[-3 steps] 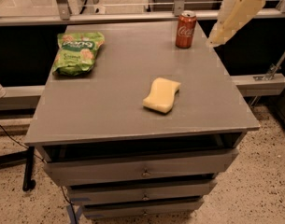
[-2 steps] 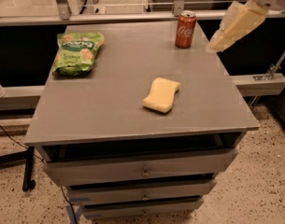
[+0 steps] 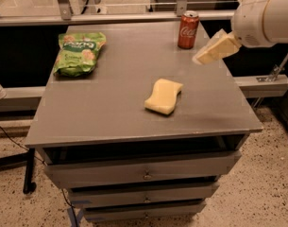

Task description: Knock coke can over

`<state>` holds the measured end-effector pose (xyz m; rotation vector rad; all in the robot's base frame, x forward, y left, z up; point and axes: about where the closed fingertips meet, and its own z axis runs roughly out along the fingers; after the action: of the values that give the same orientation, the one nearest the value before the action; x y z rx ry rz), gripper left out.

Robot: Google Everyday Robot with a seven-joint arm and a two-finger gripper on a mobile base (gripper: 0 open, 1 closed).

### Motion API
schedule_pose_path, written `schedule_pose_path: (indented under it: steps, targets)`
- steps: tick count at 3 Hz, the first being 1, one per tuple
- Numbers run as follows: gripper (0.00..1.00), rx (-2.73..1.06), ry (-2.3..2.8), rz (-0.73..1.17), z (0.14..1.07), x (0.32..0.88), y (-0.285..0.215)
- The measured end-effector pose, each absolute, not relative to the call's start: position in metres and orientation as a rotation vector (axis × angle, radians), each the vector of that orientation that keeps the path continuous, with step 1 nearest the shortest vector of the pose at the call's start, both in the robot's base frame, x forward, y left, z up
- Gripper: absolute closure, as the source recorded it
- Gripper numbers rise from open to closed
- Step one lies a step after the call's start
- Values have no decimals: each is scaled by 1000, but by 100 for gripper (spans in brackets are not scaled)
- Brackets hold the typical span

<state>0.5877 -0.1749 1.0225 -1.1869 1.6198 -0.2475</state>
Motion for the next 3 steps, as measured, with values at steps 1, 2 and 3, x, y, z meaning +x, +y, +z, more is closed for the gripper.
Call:
schedule_pose_path:
  steps: [1, 2, 3]
  targets:
    - [0, -1004, 1694, -195, 994, 631, -186]
    - [0, -829, 1758, -114, 965, 671, -191]
    - [0, -694, 1776, -45, 945, 704, -190]
